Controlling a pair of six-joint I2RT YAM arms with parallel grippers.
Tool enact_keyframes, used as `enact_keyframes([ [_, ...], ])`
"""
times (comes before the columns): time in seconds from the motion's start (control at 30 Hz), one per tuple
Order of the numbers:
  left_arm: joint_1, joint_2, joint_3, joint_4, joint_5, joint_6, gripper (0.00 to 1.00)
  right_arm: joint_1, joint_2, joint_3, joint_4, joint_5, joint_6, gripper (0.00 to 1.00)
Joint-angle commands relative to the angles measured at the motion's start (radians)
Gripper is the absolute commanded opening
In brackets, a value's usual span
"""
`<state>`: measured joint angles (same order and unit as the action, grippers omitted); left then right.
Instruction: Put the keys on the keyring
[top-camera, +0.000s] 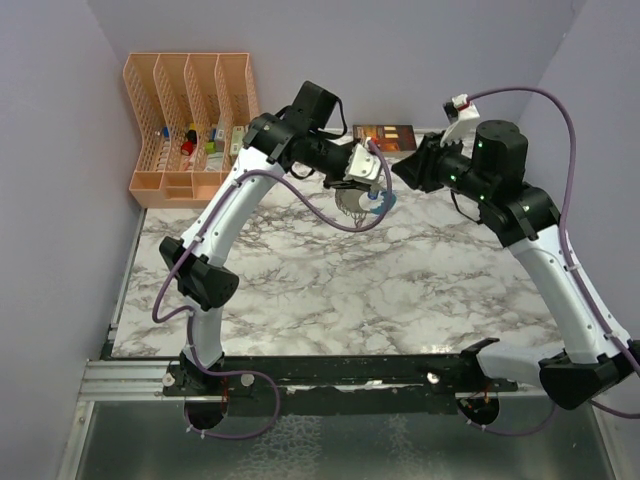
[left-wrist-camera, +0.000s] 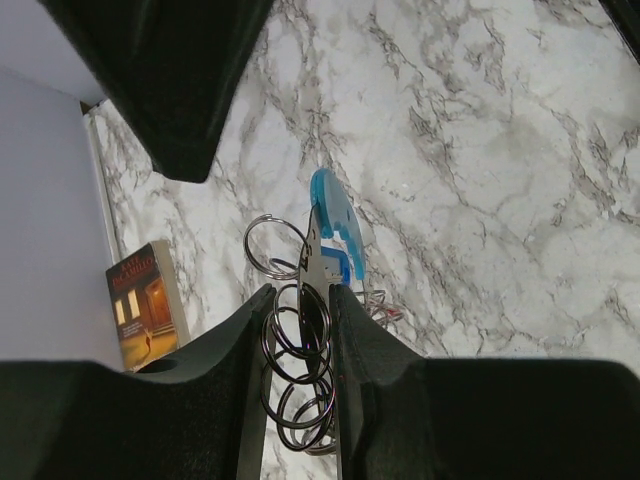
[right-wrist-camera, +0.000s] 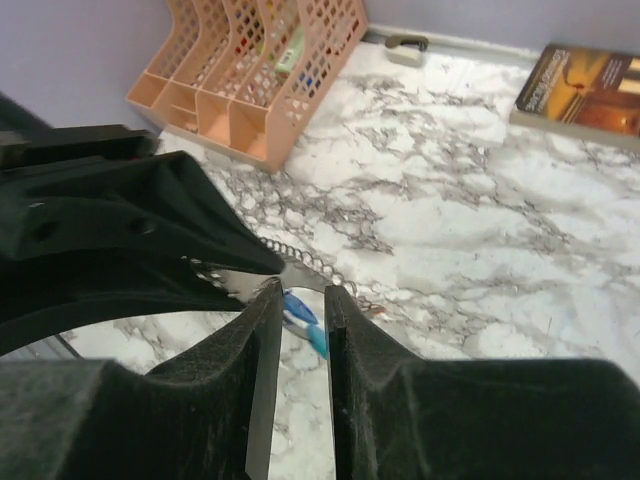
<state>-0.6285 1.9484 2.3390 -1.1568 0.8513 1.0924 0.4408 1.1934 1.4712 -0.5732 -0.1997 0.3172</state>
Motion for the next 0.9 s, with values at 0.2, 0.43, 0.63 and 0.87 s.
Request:
enact_keyframes([
  [0.2, -0.002, -0.111, -0.039, -0.099, -0.036, 0.32, 0.0, -0.13, 0.092, 0.1, -0.117, -0.372, 0.064, 0.24],
  [0.43, -0.002, -0.154, -0.12, -0.072, -0.101, 0.463, 0.0, -0.145, 0.136, 0.109, -0.102, -0.505, 0.138, 0.26],
  [0.63, -0.004, -0.166, -0.147, -0.066, -0.127, 0.524, 0.0, -0.146, 0.163, 0.117, -0.111, -0.559, 0.174, 0.32],
  [0.87, -0.014, -0.169, -0.167, -0.045, -0.148, 0.544, 0.0, -0.146, 0.174, 0.077, -0.105, -0.612, 0.181, 0.32],
])
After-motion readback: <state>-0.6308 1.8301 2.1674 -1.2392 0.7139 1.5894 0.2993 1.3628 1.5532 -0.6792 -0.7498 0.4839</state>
